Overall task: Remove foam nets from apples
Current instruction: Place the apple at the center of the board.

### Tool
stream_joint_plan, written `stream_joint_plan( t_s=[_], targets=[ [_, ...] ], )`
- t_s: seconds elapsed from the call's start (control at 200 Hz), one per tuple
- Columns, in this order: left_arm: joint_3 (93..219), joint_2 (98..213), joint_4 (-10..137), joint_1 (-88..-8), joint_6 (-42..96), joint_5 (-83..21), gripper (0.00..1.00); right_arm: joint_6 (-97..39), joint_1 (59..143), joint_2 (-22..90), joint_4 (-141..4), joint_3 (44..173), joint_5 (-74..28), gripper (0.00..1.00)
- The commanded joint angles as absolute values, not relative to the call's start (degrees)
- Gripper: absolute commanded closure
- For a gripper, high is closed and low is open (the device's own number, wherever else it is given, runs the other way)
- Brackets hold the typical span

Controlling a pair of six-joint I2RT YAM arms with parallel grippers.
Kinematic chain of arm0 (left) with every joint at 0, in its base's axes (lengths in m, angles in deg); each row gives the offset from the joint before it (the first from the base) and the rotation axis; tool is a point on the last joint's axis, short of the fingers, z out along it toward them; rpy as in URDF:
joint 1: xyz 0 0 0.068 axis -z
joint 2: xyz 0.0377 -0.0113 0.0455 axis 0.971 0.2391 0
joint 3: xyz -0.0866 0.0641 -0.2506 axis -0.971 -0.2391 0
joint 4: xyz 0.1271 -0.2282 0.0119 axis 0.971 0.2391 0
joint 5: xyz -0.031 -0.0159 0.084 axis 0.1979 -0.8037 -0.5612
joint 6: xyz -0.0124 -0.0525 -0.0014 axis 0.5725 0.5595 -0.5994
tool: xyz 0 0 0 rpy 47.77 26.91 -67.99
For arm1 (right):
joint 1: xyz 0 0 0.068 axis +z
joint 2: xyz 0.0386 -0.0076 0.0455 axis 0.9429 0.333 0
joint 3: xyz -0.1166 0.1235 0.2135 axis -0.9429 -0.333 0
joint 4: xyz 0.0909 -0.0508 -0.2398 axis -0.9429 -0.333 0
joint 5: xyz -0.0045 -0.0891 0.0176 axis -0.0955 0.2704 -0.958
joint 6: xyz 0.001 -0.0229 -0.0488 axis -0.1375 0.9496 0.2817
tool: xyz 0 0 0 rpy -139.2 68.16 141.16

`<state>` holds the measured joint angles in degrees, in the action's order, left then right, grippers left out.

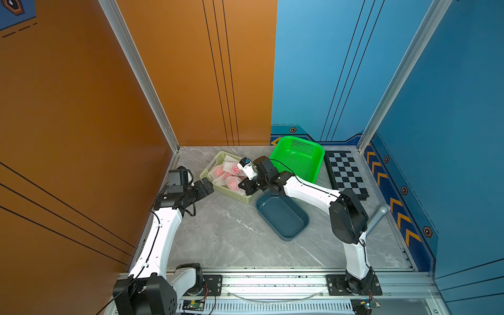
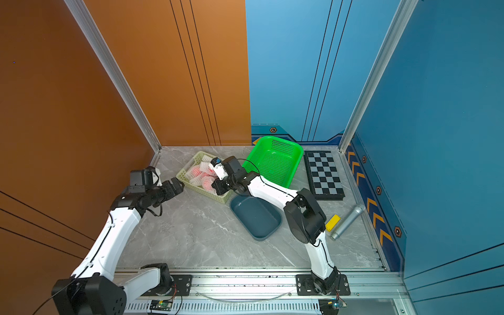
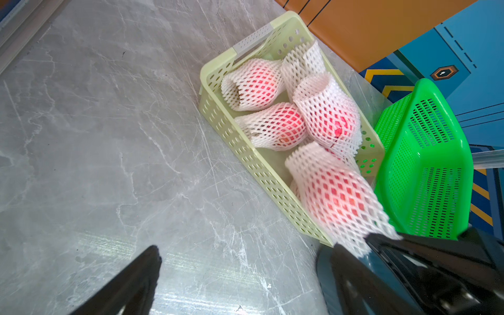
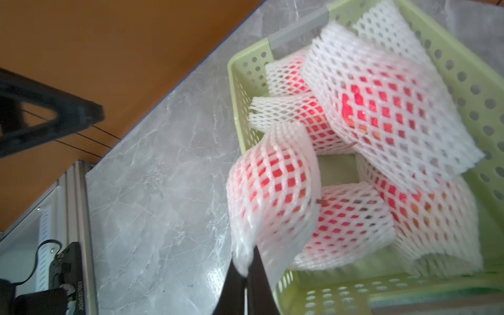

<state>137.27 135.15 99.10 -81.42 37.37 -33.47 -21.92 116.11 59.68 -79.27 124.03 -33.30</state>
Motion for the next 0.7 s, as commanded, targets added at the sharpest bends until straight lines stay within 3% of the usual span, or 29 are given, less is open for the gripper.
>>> stream_joint_plan(
  t_s=[0.0, 0.255, 0.526, 0.696],
  targets=[
    [136.9, 134.2, 99.7, -81.7, 37.0, -31.1, 0.02, -19.7, 118.1, 52.1, -75.9, 118.7, -35.3, 1.00],
    [135.0, 132.3, 99.4, -81.7, 37.6, -30.6, 0.02, -21.9, 124.5, 43.0, -71.9, 104.5, -35.5, 1.00],
    [131.9, 131.3, 98.1, -81.8, 40.1, -31.2, 0.02, -30.1, 129.7, 44.7, -62.3, 92.3, -26.2, 1.00],
    [131.0, 131.1, 97.4, -81.8, 40.7, -31.1, 0.02, -28.4, 133.5, 47.9, -66.1, 90.9, -20.4, 1.00]
  ],
)
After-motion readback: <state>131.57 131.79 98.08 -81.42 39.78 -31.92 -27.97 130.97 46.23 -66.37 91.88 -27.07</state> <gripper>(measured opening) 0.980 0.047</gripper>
